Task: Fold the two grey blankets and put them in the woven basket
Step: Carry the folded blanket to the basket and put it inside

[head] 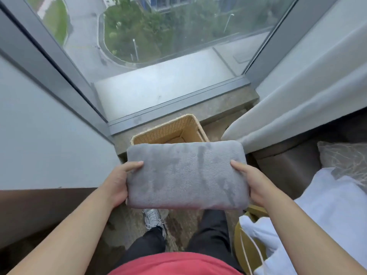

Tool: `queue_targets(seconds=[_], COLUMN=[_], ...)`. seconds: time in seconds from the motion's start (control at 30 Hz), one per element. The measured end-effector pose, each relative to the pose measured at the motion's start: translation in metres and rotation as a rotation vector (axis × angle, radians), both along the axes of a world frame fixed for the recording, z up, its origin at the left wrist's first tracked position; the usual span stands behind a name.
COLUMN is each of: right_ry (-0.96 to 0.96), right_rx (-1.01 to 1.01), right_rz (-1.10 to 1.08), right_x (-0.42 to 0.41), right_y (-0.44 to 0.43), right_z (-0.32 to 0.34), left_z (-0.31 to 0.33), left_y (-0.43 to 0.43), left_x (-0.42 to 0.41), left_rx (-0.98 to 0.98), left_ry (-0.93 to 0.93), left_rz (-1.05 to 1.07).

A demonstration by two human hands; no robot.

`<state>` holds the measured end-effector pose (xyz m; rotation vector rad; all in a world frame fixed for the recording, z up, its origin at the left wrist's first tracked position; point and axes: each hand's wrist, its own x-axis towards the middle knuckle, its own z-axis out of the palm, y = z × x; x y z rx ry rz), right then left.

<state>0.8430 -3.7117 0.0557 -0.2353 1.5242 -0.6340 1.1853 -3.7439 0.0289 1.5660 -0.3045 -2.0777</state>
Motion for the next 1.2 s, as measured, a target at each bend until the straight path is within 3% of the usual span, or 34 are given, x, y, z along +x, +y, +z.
queue_targets(seconds=[0.07,0.23,0.33,0.5,0.7,0.87,1.2], right_ry=[0.011,0.018,0.052,0.174,0.327,0.346,0.45], right_rx=[0.023,0.147,0.239,0.253,0.201,0.147,0.012], right_rz=[0.12,0.492,0.601,0.594,0.532,0.476,0.408], right_x=[-0.008,-0.021,-0.025,-0.021,0.008,0.031,0.027], right_y=[-0.032,-0.118,-0.161,-0.22,-0.257,-0.257,-0.234], right_z=[-0.013,-0.057,-0.098,-0.199,-0.334,-0.432,-0.61], left_z=[-0.015,-0.063,-0.097,-0.199,-0.333,-0.427,-0.607], left_y=[-0.009,-0.032,-0.041,-0.067,-0.107,-0.119,-0.112], left_x=[-0.006,-0.031,-0.048,-0.073,-0.081,-0.059,-0.073], left_rx=[0.048,0.157,0.218,0.284,0.294,0.194,0.173], left_ry=[-0.057,-0.4,-0.511,-0.462,-0.594,-0.582,-0.747], left_rz=[0.052,0.252,0.332,0.335,0.347,0.4,0.316])
